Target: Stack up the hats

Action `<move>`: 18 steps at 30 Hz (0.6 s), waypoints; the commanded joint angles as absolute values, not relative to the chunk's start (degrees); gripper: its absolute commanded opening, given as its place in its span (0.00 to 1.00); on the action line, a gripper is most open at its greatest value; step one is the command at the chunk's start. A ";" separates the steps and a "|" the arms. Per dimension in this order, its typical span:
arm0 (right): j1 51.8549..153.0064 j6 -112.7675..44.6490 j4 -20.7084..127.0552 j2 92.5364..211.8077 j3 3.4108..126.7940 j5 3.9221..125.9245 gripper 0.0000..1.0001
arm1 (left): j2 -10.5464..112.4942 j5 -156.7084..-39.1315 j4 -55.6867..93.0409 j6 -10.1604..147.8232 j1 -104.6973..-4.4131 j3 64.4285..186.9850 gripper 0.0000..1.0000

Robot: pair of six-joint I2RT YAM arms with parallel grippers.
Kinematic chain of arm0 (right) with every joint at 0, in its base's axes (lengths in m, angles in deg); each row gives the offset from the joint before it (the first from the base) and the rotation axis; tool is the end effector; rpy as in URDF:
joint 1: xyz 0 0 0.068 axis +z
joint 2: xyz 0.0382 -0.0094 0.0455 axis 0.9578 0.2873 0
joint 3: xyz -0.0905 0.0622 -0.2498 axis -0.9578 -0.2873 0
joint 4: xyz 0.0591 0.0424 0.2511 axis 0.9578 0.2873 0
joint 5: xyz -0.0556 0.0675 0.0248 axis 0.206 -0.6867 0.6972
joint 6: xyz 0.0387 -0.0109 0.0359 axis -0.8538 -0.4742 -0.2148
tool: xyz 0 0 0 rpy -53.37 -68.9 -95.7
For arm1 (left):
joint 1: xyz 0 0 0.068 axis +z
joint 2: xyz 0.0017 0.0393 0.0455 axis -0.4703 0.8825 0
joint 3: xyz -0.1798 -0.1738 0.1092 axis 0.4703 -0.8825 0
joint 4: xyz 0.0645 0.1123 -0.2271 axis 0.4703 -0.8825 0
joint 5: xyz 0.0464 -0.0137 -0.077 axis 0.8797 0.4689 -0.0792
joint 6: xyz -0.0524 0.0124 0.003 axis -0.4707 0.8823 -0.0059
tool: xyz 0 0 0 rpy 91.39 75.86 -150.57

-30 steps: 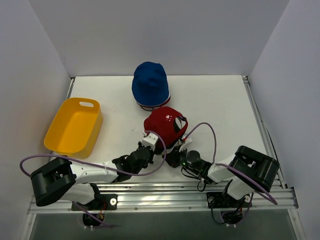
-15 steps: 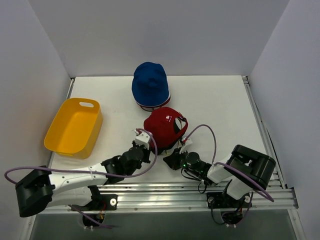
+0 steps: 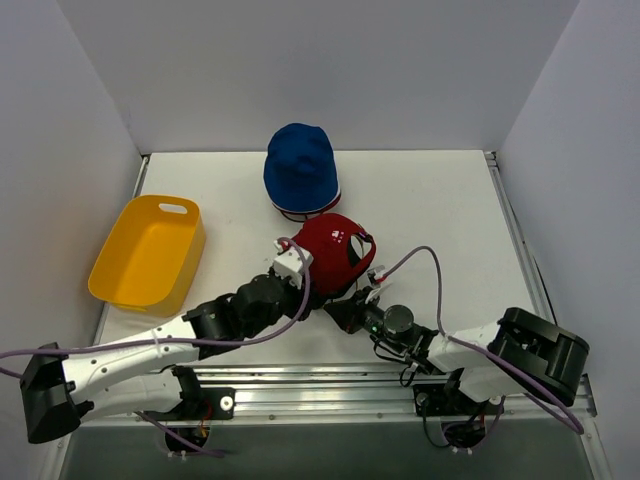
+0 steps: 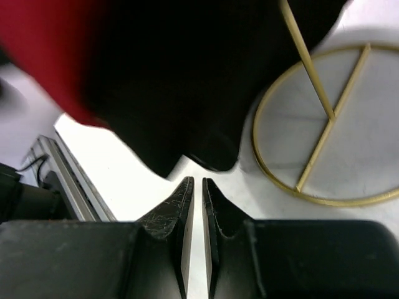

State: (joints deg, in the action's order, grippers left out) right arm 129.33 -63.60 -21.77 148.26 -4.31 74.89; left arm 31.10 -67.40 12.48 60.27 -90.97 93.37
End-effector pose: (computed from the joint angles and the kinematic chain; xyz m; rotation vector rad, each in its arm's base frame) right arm 0.1171 0.1711 0.1655 -0.2466 1.6302 1.2392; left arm 0.1136 -0.1927 0.2864 0.4526 1.8833 -0.6115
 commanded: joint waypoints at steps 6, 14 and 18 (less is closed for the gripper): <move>130.61 -60.03 -24.24 140.44 -1.66 79.42 0.08 | 40.43 -72.62 7.00 61.43 -92.04 101.79 0.55; 130.78 -59.32 -21.87 140.09 -1.39 79.68 0.08 | 40.35 -66.46 4.27 55.99 -92.13 103.02 0.61; 130.79 -59.41 -20.99 140.00 -1.39 80.21 0.08 | 38.06 -60.93 -0.64 52.20 -92.13 103.72 0.66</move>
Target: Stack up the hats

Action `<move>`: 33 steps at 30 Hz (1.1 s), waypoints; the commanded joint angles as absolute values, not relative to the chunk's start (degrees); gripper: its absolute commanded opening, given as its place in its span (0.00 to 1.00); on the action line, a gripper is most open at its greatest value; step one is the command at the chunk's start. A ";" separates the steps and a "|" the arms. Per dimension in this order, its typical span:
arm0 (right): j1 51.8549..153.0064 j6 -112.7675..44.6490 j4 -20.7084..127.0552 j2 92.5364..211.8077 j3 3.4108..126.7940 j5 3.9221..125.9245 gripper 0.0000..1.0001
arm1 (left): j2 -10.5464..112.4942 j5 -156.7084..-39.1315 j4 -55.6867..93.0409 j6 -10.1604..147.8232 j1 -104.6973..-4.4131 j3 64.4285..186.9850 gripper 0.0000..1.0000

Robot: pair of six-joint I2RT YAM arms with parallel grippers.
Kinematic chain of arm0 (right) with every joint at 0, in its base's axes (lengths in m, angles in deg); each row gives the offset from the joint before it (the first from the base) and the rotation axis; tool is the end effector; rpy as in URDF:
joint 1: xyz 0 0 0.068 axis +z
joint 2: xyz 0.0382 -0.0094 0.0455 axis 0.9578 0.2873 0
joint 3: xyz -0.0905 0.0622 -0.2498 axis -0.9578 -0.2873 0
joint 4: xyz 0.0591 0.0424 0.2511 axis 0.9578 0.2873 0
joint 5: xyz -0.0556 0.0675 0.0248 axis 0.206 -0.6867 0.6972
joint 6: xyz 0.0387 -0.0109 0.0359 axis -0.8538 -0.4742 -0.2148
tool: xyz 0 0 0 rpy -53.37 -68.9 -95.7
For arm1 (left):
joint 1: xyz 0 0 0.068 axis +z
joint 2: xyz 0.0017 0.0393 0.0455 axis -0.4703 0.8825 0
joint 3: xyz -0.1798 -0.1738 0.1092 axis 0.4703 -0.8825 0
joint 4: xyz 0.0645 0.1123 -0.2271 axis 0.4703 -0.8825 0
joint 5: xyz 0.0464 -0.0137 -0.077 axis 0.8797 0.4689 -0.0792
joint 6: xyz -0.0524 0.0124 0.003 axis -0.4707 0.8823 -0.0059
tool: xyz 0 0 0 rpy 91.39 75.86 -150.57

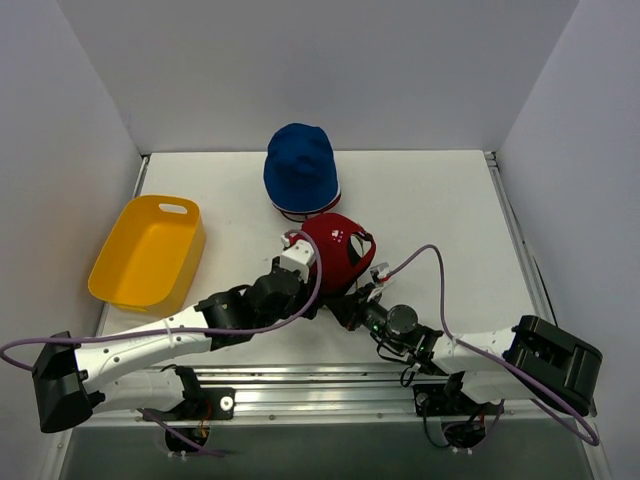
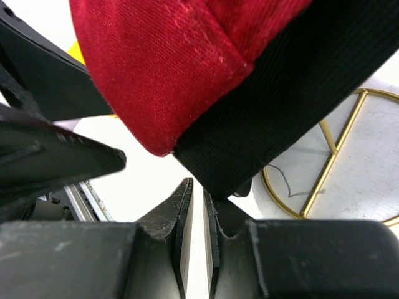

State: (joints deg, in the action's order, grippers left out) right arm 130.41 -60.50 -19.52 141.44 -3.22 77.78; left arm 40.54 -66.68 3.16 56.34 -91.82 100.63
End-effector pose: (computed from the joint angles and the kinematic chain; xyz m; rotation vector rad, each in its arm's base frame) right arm 0.1134 0.1693 0.1883 -0.2364 1.5143 1.2233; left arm 0.1234 -0.2191 0.2791 0.4863 2.0532 -0.5108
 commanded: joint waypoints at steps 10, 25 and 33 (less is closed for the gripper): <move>130.78 -59.24 -21.78 141.40 -0.95 80.47 0.08 | 42.62 -58.72 1.19 51.50 -92.04 106.88 0.70; 130.79 -57.92 -21.34 144.39 1.33 80.12 0.08 | 44.92 -59.95 5.15 51.94 -92.04 108.12 0.34; 130.87 -57.74 -20.72 144.83 2.30 80.21 0.08 | 44.65 -59.96 5.41 51.94 -92.04 107.68 0.02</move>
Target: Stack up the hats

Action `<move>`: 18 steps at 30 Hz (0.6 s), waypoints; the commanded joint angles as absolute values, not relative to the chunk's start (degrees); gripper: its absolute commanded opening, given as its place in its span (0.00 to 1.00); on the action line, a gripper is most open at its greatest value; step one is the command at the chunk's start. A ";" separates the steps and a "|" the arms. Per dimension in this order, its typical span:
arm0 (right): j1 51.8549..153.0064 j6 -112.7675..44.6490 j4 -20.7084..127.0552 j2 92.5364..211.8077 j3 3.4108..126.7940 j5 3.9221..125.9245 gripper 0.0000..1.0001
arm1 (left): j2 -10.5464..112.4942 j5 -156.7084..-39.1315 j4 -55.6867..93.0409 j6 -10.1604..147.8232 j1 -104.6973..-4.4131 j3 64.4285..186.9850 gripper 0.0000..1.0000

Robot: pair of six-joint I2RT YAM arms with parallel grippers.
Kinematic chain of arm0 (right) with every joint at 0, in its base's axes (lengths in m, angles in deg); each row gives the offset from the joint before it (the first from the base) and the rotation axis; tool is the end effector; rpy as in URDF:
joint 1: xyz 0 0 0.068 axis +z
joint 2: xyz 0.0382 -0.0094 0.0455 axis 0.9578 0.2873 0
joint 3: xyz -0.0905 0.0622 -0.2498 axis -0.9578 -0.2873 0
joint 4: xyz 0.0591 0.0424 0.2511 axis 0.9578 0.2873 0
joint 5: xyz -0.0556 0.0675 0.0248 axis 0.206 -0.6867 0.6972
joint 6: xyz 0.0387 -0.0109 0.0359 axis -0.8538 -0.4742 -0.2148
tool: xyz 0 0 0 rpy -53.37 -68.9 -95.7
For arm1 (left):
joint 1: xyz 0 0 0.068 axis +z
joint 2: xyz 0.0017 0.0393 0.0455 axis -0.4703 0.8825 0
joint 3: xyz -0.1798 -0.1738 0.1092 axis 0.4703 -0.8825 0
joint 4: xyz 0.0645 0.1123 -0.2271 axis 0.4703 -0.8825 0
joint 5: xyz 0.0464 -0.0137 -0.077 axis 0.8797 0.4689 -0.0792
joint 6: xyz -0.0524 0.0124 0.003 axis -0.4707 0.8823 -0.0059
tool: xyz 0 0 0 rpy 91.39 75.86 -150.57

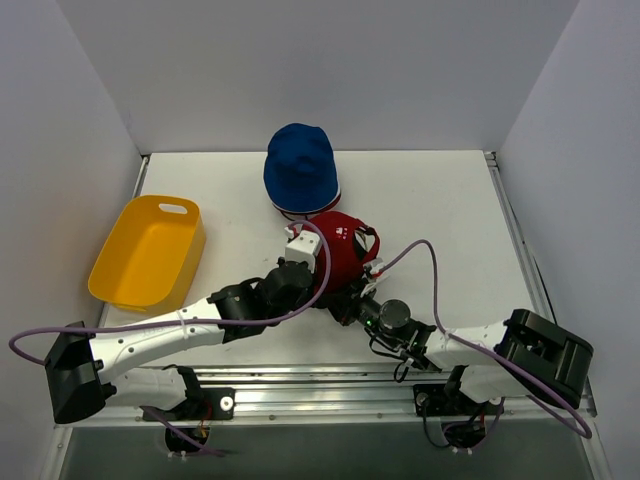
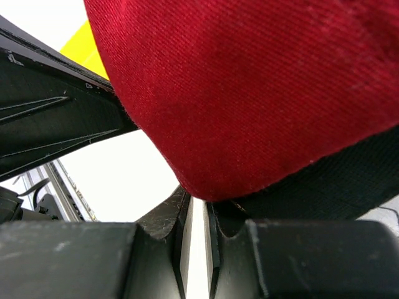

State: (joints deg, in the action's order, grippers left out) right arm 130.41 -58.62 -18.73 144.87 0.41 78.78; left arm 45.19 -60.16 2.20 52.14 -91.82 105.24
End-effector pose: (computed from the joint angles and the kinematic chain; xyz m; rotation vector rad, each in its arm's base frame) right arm 0.1225 0.1823 0.1926 -0.2472 1.5156 1.1807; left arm 0.1343 -0.2330 0.2866 0.3437 2.0553 -0.4406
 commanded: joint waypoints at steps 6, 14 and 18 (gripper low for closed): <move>130.87 -59.50 -17.21 141.85 -0.07 83.28 0.08 | 42.45 -61.09 6.46 51.67 -92.13 105.83 0.02; 130.87 -60.29 -11.50 136.66 -2.36 85.83 0.08 | 42.72 -63.64 7.43 52.46 -92.13 105.92 0.02; 130.96 -60.20 -11.05 136.74 -2.53 86.02 0.08 | 43.33 -64.52 7.87 52.46 -92.13 105.83 0.02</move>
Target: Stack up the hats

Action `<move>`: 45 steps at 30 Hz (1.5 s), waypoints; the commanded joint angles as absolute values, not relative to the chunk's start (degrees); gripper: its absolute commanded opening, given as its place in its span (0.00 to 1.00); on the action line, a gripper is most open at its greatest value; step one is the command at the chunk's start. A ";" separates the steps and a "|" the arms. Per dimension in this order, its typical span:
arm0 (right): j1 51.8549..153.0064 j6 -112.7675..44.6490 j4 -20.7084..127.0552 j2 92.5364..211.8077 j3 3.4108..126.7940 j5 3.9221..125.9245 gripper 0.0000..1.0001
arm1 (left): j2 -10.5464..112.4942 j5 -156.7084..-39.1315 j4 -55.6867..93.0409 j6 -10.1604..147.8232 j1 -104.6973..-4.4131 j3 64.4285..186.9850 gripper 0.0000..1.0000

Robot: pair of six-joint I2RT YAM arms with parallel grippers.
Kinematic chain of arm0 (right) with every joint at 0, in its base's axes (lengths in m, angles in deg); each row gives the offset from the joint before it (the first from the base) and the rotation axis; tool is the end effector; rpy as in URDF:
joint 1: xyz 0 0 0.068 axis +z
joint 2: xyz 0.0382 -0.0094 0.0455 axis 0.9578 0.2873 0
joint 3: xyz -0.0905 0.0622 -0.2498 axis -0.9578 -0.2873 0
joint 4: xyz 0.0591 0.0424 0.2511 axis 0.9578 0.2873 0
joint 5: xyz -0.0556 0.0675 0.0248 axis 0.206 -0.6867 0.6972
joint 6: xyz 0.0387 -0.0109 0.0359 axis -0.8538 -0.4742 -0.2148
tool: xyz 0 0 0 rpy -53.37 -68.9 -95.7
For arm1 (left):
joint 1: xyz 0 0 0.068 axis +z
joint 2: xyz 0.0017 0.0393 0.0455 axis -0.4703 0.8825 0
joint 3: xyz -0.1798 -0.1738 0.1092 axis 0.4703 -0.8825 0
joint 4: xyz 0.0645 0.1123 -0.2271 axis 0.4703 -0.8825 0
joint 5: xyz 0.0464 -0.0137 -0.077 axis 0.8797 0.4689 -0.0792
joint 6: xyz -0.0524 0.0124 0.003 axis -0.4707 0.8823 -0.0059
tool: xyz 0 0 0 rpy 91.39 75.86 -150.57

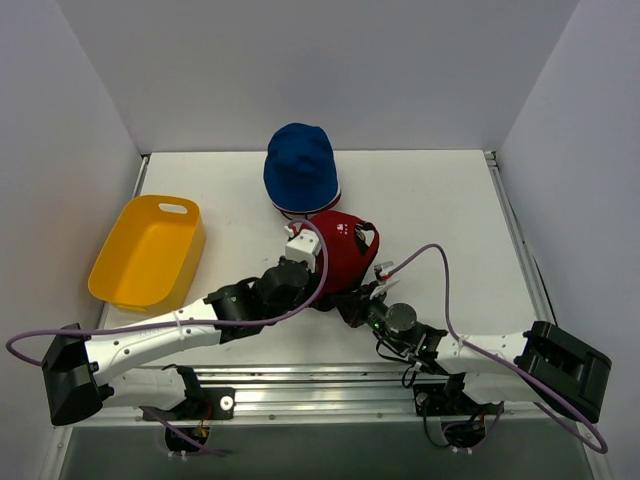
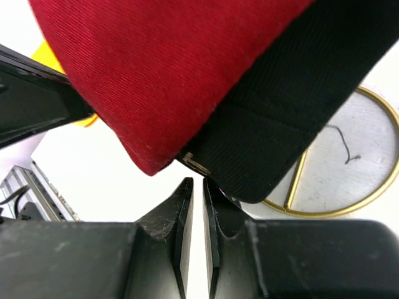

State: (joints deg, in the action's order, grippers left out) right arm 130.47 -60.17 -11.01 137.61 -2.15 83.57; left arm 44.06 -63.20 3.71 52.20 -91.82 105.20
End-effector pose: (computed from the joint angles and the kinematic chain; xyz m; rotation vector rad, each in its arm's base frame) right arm 0.1160 0.1672 0.1897 -0.1675 1.5742 1.1183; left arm 0.1322 -0.2325 0.2932 0.3596 2.0393 -0.5221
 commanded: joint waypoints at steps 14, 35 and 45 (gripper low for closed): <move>131.22 -61.52 -0.15 131.39 -2.97 89.70 0.09 | 43.07 -64.17 6.99 52.81 -92.13 105.83 0.02; 131.22 -55.81 -16.15 140.96 -2.54 85.75 0.16 | 44.03 -66.72 9.10 52.64 -92.22 105.39 0.02; 131.31 -55.72 -20.01 144.91 -1.48 84.87 0.13 | 43.41 -67.25 10.07 51.58 -92.83 104.25 0.02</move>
State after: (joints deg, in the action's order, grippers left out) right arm 130.78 -56.48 -14.29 143.58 -3.44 85.14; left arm 44.25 -65.74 5.72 52.36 -92.24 103.97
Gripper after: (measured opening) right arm 0.142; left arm 0.032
